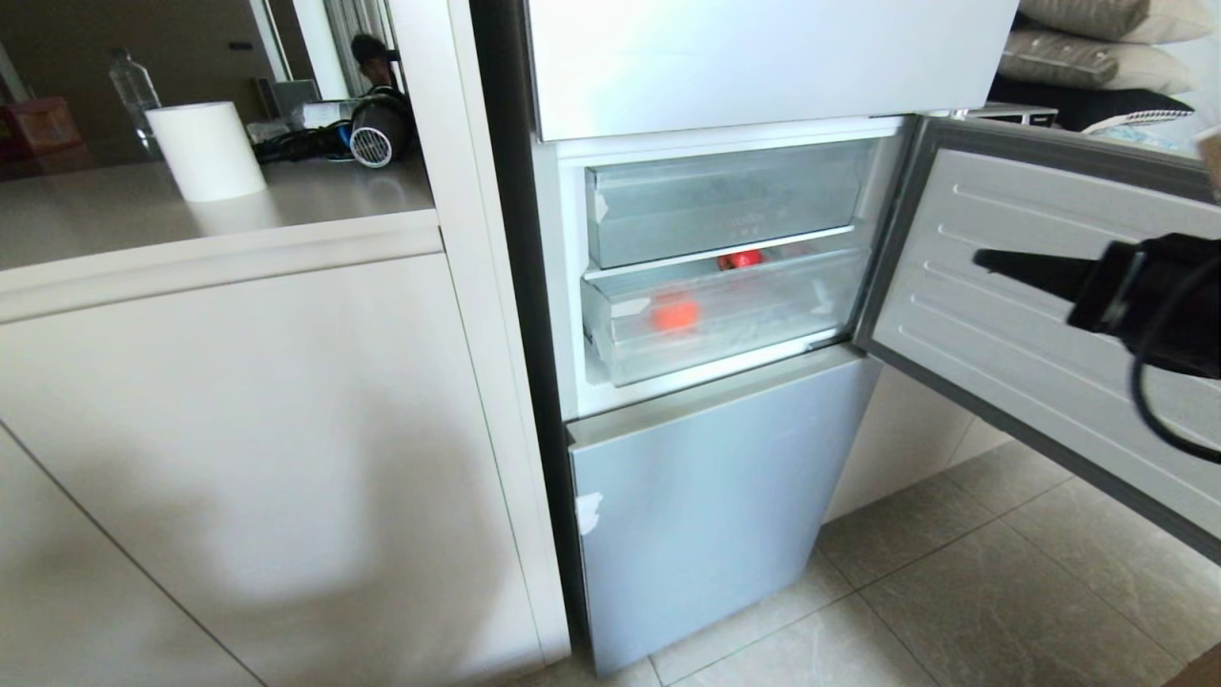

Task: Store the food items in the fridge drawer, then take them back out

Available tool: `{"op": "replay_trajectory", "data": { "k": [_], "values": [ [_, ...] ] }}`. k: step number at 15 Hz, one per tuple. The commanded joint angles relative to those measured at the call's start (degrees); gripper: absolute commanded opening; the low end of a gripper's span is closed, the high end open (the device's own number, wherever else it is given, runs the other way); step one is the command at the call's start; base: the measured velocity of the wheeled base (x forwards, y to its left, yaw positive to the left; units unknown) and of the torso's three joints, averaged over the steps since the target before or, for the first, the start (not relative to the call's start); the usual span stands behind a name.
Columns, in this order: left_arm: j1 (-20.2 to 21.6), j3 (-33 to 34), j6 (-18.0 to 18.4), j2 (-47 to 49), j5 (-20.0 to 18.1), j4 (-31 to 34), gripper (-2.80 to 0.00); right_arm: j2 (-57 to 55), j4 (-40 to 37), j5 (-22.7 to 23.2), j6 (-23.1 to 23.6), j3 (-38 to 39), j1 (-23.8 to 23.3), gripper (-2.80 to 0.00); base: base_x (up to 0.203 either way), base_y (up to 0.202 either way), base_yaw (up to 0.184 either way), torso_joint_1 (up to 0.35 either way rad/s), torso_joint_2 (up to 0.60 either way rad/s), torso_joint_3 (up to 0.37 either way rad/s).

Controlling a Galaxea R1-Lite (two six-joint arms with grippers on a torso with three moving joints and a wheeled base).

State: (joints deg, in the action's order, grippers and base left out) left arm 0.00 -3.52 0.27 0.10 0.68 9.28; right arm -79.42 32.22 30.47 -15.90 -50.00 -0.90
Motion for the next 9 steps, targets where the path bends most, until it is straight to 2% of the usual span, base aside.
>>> {"op": "replay_trajectory", "data": {
  "k": [1,2,4,5,6,9],
  "values": [
    [0.0,0.01,0.0,0.07,0.02,0.04,-2.8,22.69,-19.96,-6.54,0.56,2.35,-1.28,-2.8,0.0,0.0,0.0,0.0,0.0,0.0],
    [0.05,0.01,0.0,0.08,0.02,0.04,-2.8,27.26,-26.36,-12.72,0.92,3.16,-1.71,-2.8,0.0,0.0,0.0,0.0,0.0,0.0],
    [0.0,0.01,0.0,-0.01,0.02,0.04,-2.8,32.74,-34.04,-28.93,1.31,5.08,-2.33,-2.8,0.0,0.0,0.0,0.0,0.0,0.0],
    [0.0,0.01,0.0,-0.01,0.02,0.04,-2.8,35.59,-35.57,-32.27,1.41,6.4,-2.43,-2.8,0.0,0.0,0.0,0.0,0.0,0.0],
    [0.07,0.01,0.0,0.03,0.02,0.04,-2.8,39.36,-36.78,-33.74,1.63,8.04,-2.46,-2.8,0.0,0.0,0.0,0.0,0.0,0.0],
    [0.0,0.01,0.0,-0.01,0.02,0.04,-2.8,51.92,-41.42,-33.32,6.69,15.33,-2.41,-2.8,0.0,0.0,0.0,0.0,0.0,0.0]
  ]
}}
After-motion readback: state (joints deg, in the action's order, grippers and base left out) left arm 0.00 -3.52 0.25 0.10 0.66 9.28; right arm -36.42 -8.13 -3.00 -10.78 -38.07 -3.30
